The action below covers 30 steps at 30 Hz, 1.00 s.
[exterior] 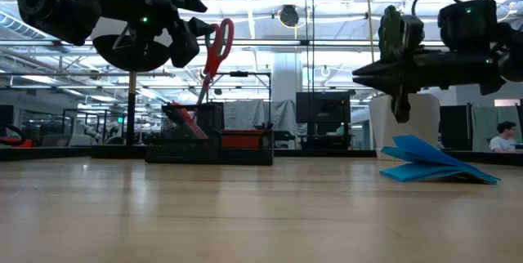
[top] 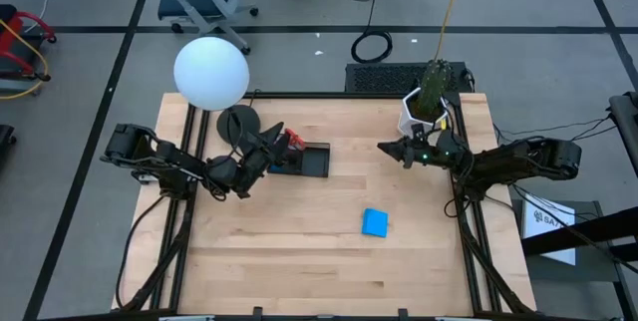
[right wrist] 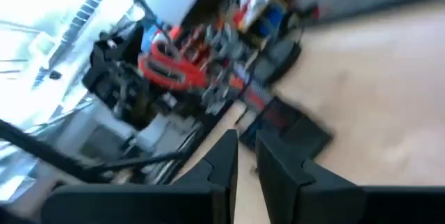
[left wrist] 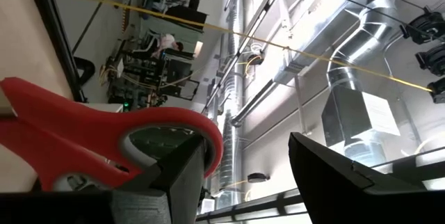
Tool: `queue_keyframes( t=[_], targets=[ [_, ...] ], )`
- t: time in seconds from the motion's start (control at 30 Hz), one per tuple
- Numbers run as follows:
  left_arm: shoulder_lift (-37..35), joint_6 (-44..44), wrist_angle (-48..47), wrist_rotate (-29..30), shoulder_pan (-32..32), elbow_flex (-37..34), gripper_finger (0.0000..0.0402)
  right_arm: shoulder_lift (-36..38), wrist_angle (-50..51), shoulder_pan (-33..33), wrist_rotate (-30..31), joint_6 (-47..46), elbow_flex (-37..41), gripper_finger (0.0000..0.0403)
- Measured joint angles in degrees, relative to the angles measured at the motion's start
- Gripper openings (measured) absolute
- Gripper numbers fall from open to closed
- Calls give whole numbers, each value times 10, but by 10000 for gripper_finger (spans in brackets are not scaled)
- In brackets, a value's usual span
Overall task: Pick and place office supplies into organizer
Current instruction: Put the red scissors into the black desk organizer
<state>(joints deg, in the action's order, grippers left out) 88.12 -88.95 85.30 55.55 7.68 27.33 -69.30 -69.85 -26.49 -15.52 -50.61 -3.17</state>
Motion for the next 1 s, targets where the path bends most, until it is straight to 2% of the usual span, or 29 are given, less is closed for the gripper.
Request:
queue_keyframes(
  t=[0.07,0.17,0.37,0.43,0.5,0.6,0.7,0.87,1.0],
  targets=[
    [0,0,0,0,0,0,212,0,40,6,-41,-15,-26,47],
    [0,0,6,0,0,0,212,1,89,29,-93,22,-100,47],
    [0,-1,6,0,0,0,212,0,194,79,-99,120,-246,47],
    [0,-1,6,0,0,0,212,-1,199,95,-77,131,-272,47],
    [0,-1,6,0,0,0,212,-5,195,113,-23,136,-293,47],
    [0,-1,7,0,0,0,212,-4,164,130,54,94,-306,47],
    [0,-3,7,0,0,0,212,-4,142,139,97,63,-306,47],
    [0,-3,10,-6,0,0,212,-8,168,140,109,79,-306,47],
    [0,-3,12,-6,0,0,212,-25,213,150,70,130,-306,47]
  ],
)
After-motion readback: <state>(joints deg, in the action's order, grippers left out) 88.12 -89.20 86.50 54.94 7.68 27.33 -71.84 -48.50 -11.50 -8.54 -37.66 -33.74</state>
